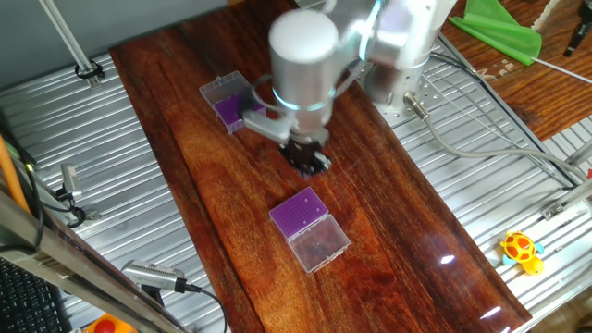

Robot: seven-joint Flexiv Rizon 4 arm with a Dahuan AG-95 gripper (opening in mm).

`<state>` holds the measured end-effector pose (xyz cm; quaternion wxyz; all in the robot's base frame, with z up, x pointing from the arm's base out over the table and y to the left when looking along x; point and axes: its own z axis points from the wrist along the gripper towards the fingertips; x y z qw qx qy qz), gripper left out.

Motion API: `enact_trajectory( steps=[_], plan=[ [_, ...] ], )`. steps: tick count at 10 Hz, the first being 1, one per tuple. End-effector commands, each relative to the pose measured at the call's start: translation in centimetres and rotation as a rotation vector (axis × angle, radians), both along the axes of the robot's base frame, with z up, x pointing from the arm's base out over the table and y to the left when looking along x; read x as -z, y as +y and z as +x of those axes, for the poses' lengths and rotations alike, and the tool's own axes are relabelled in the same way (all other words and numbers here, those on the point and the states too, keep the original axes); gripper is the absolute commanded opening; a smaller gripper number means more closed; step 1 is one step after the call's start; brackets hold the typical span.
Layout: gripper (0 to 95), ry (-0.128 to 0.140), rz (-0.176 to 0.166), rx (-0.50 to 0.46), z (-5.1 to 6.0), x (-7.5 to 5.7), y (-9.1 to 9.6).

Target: Transfer all small pipette tips from one holder to another

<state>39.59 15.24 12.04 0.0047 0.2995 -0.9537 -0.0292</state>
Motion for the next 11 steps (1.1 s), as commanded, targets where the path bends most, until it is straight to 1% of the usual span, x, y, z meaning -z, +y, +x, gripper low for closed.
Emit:
enact_trajectory(
  steps=[1, 2, 3, 4, 5, 6, 7, 8, 11],
  plan=[
    [0.0, 0.018, 0.002, -0.049, 0.4, -0.4, -3.1],
    [0.0, 0.022, 0.008, -0.071, 0.5, -0.5, -5.1],
    [0.0, 0.034, 0.000, -0.049, 0.4, -0.5, -5.1],
    [0.0, 0.034, 0.001, -0.033, 0.4, -0.5, -5.1],
    [0.0, 0.033, -0.006, 0.021, 0.4, -0.5, -5.1],
    [0.0, 0.031, -0.009, 0.048, 0.4, -0.5, -5.1],
    [0.0, 0.026, -0.011, 0.114, 0.4, -0.5, -5.1],
    [0.0, 0.023, -0.011, 0.138, 0.4, -0.5, -5.1],
    [0.0, 0.017, -0.029, 0.189, 0.4, -0.5, -5.1]
  ],
)
